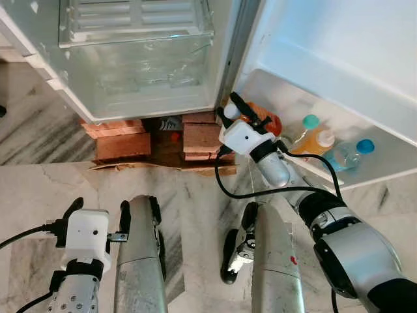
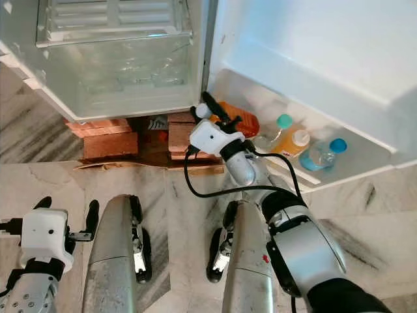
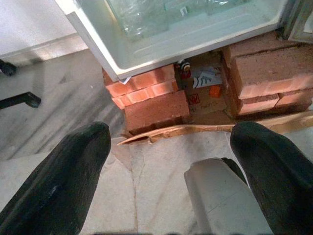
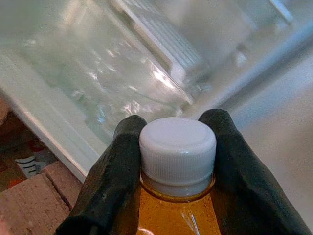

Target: Restocking fridge

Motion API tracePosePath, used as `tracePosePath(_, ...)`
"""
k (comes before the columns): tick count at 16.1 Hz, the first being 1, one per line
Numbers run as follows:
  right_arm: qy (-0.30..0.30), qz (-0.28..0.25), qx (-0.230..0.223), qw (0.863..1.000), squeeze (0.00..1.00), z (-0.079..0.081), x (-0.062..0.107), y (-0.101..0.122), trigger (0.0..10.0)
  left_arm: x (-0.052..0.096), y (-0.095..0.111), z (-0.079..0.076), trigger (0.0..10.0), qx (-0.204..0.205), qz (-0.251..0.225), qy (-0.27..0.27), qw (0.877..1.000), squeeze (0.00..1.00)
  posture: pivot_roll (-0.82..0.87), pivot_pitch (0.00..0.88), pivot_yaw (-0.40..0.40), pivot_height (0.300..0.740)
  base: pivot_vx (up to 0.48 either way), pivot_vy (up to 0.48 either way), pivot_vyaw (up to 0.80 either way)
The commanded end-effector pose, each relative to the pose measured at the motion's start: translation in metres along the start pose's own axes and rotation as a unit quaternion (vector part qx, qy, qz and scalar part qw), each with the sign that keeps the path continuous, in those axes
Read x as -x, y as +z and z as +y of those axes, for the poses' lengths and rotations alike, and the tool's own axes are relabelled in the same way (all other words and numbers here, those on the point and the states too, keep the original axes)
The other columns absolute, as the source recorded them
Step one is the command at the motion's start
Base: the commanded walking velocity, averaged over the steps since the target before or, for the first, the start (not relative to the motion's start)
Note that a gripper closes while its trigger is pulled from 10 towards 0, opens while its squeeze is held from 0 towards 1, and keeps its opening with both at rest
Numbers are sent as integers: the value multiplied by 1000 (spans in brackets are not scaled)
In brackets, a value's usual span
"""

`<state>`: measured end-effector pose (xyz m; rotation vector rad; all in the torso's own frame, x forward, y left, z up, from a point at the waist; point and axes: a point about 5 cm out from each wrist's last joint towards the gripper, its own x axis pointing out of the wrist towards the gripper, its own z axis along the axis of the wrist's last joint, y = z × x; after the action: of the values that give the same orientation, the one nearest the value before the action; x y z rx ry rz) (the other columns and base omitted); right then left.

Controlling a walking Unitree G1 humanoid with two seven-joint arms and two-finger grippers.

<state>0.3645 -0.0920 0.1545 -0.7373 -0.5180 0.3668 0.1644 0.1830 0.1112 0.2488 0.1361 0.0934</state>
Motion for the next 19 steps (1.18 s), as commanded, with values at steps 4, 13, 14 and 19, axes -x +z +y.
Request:
tracePosePath(4,-49,114,-112,986,0,9,18,-26,10000,2,-2,-1,10000,-5,12,-7,1000,0,342,460,-53,585,0,0,0)
tracePosePath(13,-96,254,-217,938,0,1,38,-60,10000,-11,-4,-6,10000,-2,8,-12,1000,0,320,420,-62,585,0,0,0)
tracePosePath(14,-105,260,-236,930,0,-1,39,-63,10000,-13,-4,-7,10000,-2,7,-12,1000,0,317,411,-60,585,0,0,0)
tracePosePath(19,-121,261,-256,923,1000,-11,38,-65,10000,-21,-8,-10,10000,-6,7,-17,1000,0,311,387,-60,585,0,0,0)
